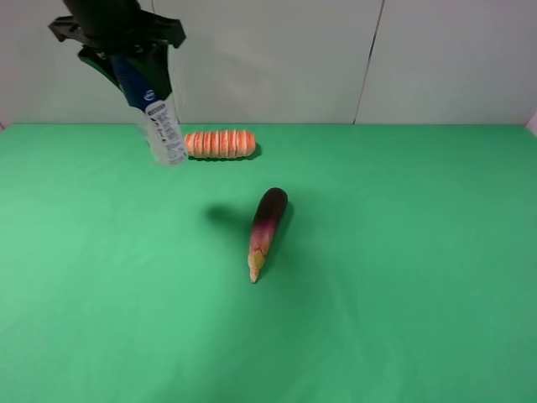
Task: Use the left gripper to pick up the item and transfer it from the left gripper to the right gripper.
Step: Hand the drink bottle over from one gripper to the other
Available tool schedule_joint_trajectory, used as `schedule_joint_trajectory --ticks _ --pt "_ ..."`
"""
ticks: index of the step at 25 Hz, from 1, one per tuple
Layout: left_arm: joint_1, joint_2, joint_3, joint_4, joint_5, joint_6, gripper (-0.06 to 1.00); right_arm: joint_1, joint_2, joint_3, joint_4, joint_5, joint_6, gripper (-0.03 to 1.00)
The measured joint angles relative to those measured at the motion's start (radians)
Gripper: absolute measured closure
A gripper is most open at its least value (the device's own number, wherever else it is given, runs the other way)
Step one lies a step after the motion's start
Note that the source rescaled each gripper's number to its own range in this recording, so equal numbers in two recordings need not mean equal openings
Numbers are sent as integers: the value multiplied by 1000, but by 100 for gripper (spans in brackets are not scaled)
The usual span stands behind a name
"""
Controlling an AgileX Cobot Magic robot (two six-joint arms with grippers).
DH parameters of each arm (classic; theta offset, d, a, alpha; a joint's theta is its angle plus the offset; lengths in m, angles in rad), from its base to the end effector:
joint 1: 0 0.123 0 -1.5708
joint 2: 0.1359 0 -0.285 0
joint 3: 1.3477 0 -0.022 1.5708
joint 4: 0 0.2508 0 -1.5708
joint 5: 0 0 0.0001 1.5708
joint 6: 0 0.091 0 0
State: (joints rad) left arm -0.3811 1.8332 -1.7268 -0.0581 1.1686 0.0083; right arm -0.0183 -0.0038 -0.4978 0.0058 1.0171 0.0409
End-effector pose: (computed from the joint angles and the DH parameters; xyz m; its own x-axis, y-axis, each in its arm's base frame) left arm 0.3654 -0.1517 0.3186 -0.8663 0.3316 -0.3735 0.3775 0.9244 -0.0550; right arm -0.0034 0.0005 0.2802 -0.4142 0.0515 -0.9087 0.0320 0.9986 0.0420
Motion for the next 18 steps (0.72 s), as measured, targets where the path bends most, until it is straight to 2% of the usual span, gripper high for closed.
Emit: schedule_joint_trajectory --ticks 12,18 --pt "-191 1 0 4 -3 -70 93 0 0 0 0 -1 0 -3" --pt "-279 8 0 43 -48 -118 93 0 0 0 0 -1 0 -3"
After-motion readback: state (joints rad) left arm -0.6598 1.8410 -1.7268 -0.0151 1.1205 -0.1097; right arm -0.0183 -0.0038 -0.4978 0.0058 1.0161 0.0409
